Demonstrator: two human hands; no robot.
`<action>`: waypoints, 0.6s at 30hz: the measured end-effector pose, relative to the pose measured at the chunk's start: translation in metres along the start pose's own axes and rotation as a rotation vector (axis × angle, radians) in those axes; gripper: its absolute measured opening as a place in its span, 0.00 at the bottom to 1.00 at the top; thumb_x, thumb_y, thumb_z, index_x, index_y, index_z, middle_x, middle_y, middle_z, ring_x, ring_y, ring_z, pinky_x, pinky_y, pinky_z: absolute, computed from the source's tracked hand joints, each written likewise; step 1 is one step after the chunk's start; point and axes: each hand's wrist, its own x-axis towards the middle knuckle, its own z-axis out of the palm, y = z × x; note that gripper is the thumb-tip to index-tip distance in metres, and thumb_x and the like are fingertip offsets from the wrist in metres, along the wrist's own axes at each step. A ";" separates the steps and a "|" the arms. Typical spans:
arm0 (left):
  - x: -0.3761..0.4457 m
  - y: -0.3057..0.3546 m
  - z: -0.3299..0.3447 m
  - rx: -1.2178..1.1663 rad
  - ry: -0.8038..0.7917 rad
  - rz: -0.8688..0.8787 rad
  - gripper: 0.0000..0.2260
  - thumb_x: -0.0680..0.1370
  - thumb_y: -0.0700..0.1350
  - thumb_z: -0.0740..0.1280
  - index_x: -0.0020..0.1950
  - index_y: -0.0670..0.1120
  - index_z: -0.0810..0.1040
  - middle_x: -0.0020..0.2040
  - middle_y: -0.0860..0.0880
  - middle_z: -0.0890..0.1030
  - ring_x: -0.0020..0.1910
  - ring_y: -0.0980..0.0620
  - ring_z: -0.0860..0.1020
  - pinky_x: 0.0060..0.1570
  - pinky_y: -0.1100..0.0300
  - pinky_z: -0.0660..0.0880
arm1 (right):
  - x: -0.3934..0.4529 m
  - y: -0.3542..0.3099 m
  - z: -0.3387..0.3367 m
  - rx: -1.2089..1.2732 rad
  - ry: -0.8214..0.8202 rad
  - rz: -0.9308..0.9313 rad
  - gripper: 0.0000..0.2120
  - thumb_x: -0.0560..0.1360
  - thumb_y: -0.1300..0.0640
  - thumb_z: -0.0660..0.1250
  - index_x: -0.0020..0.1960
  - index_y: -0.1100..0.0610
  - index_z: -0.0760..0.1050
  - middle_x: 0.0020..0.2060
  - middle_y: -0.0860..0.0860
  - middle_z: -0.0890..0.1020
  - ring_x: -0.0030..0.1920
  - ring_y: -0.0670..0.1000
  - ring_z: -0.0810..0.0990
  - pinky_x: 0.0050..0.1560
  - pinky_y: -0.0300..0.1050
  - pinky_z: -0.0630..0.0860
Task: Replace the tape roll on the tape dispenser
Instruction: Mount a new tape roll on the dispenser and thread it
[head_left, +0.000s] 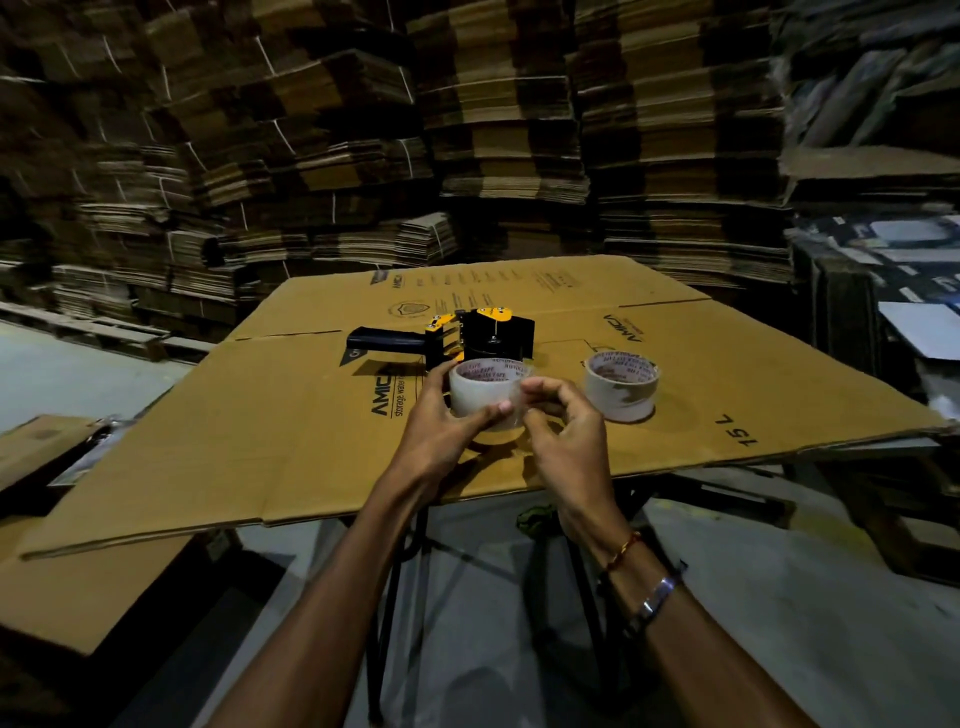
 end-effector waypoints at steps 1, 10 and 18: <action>0.000 0.000 0.000 0.011 0.005 0.004 0.33 0.71 0.44 0.78 0.72 0.52 0.65 0.58 0.55 0.75 0.59 0.42 0.80 0.40 0.57 0.81 | -0.002 -0.002 -0.001 0.049 -0.030 0.016 0.11 0.77 0.67 0.68 0.52 0.52 0.80 0.51 0.50 0.84 0.54 0.48 0.83 0.57 0.51 0.82; -0.004 0.006 -0.001 -0.088 0.005 -0.026 0.31 0.74 0.43 0.75 0.74 0.50 0.66 0.56 0.55 0.75 0.52 0.51 0.80 0.34 0.58 0.82 | -0.002 -0.006 0.003 0.153 -0.067 0.023 0.15 0.79 0.70 0.64 0.51 0.50 0.80 0.51 0.51 0.84 0.56 0.53 0.83 0.56 0.50 0.83; -0.002 0.004 -0.010 -0.356 -0.148 -0.090 0.36 0.71 0.51 0.74 0.75 0.48 0.62 0.64 0.44 0.76 0.57 0.47 0.82 0.52 0.56 0.81 | 0.039 -0.009 -0.035 0.136 -0.245 0.209 0.25 0.71 0.38 0.72 0.66 0.39 0.71 0.67 0.48 0.75 0.65 0.54 0.78 0.63 0.58 0.79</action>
